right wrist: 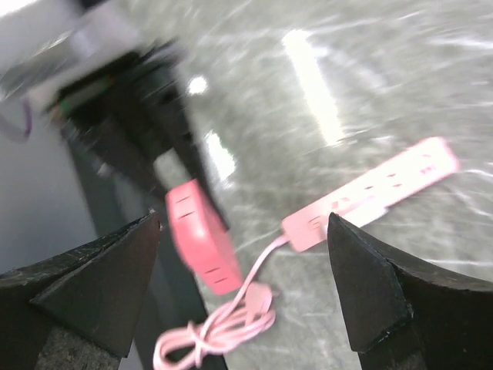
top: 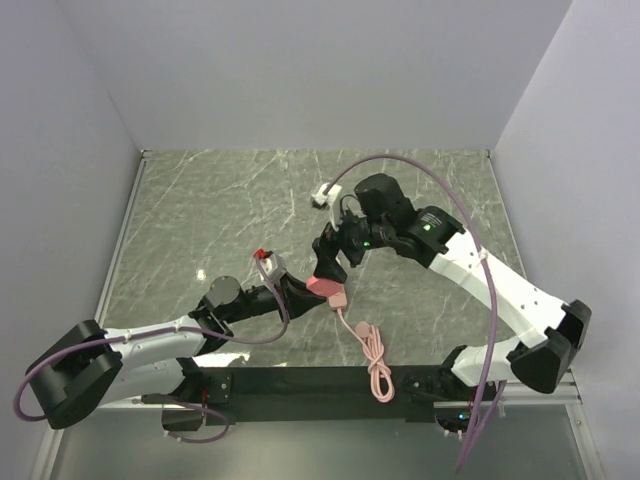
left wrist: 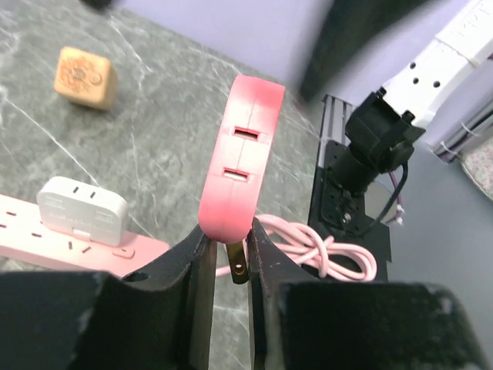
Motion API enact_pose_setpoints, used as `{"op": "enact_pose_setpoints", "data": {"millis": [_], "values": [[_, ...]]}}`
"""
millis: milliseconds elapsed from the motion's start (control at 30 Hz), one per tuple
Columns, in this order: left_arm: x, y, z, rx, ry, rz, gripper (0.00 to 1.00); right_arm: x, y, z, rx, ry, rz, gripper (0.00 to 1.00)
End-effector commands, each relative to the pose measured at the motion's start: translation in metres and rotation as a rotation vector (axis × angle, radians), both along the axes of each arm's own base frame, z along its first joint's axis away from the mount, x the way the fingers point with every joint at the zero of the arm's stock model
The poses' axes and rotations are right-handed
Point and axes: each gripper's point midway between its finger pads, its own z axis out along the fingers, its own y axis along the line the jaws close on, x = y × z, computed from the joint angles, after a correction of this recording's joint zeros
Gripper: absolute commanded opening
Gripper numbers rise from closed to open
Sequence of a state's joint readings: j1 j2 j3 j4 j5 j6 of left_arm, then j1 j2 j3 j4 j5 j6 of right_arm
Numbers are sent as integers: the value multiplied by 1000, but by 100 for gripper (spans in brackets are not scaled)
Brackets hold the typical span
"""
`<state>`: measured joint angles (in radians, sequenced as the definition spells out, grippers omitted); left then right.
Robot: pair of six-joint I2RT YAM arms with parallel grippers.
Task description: Insert the plug
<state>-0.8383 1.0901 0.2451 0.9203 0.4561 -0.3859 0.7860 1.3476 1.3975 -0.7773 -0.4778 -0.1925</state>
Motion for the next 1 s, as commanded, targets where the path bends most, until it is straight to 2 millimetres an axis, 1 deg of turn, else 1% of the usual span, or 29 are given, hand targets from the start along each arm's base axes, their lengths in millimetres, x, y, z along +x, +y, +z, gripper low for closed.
{"op": "enact_pose_setpoints", "data": {"millis": [0, 33, 67, 100, 133, 167, 200, 233, 267, 300, 333, 367, 400, 433, 533, 600, 633, 667, 700, 733, 767, 833, 867, 900, 933, 967], "values": [[5, 2, 21, -86, -86, 53, 1, 40, -6, 32, 110, -89, -256, 95], [3, 4, 19, -92, -84, 62, 1, 49, -13, 36, 115, -108, -328, 95], [5, 6, 21, -107, -85, 81, 1, 46, -17, 41, 134, -124, -331, 95], [3, 9, 34, -163, -101, 87, 1, 41, -17, 43, 150, -128, -318, 95], [0, 12, 35, -179, -96, 87, 1, 38, -17, 47, 179, -150, -292, 95], [0, 14, 40, -201, -95, 92, 1, 27, -22, 42, 194, -170, -257, 95], [3, 18, 50, -251, -80, 126, 1, 29, -22, 48, 236, -207, -264, 96], [2, 23, 50, -275, -72, 138, 1, 26, -24, 48, 250, -224, -256, 97], [0, 28, 56, -319, -53, 145, 1, 17, -29, 42, 267, -223, -239, 97], [2, 34, 60, -354, -50, 173, 1, 20, -27, 50, 320, -252, -252, 98], [0, 38, 67, -389, -60, 180, 1, 18, -27, 53, 362, -222, -278, 99], [3, 37, 67, -386, -55, 190, 1, 14, -27, 51, 382, -208, -281, 99], [9, 36, 65, -371, -53, 217, 1, 19, -27, 53, 396, -198, -317, 99], [15, 32, 64, -349, -46, 234, 1, 21, -27, 55, 418, -145, -375, 96], [30, 32, 59, -317, -50, 304, 1, 28, -24, 65, 457, -72, -459, 92], [39, 32, 55, -283, -63, 348, 1, 25, -22, 71, 483, -54, -452, 91], [45, 33, 55, -276, -67, 376, 1, 20, -21, 77, 504, -47, -435, 91], [47, 34, 56, -275, -80, 386, 1, 18, -20, 77, 513, -49, -421, 91], [47, 34, 56, -278, -83, 387, 1, 17, -18, 84, 546, -67, -404, 91], [47, 34, 56, -282, -85, 386, 1, 13, -16, 85, 561, -71, -377, 91], [46, 33, 61, -298, -93, 381, 1, 12, -15, 79, 566, -66, -377, 92], [47, 29, 61, -300, -87, 375, 1, 15, -13, 75, 573, -37, -397, 92], [48, 28, 60, -297, -87, 374, 1, 19, -9, 74, 562, -17, -405, 93], [49, 24, 55, -281, -80, 375, 1, 20, -7, 68, 538, 12, -414, 93], [50, 22, 57, -284, -84, 374, 1, 21, -5, 65, 527, 50, -424, 93], [51, 20, 55, -273, -95, 373, 1, 26, 0, 65, 510, 71, -440, 93]]}}
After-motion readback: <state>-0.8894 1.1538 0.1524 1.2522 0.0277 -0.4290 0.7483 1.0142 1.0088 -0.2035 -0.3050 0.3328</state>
